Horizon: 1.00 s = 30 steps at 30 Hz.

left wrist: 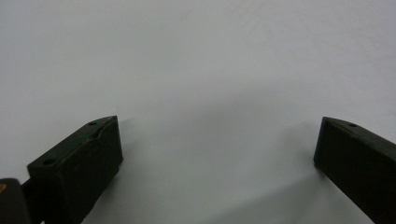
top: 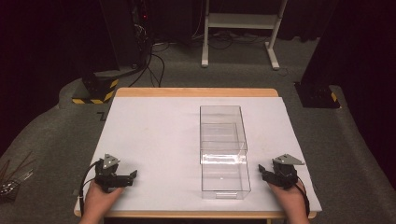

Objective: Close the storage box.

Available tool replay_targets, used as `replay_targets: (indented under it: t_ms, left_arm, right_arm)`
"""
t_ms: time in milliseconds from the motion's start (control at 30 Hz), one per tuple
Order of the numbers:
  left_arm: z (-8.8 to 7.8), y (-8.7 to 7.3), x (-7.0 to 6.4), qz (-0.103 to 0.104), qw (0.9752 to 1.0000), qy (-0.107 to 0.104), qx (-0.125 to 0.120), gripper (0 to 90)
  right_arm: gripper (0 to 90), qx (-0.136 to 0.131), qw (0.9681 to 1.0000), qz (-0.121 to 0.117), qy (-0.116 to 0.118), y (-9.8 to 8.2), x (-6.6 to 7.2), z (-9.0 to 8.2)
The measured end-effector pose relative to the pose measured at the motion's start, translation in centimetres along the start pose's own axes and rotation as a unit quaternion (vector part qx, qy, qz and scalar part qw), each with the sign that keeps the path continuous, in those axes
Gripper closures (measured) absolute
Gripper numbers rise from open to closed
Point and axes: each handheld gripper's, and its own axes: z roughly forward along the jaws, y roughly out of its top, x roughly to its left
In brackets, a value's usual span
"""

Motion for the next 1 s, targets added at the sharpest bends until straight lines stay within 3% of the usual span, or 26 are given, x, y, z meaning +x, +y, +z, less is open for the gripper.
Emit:
replay_targets:
  t_ms: [467,1000]
  left_arm:
    - [0.0,0.0,0.0,0.001,1.0000,0.001,0.000,1.4]
    - [0.0,0.0,0.0,0.001,1.0000,0.001,0.000,1.4]
  right_arm:
    - [37.5,-0.020,0.9998,-0.003,0.000,0.0,0.3,-1.0]
    - [37.1,-0.042,0.9990,-0.016,0.008,0.7,1.6,-2.5]
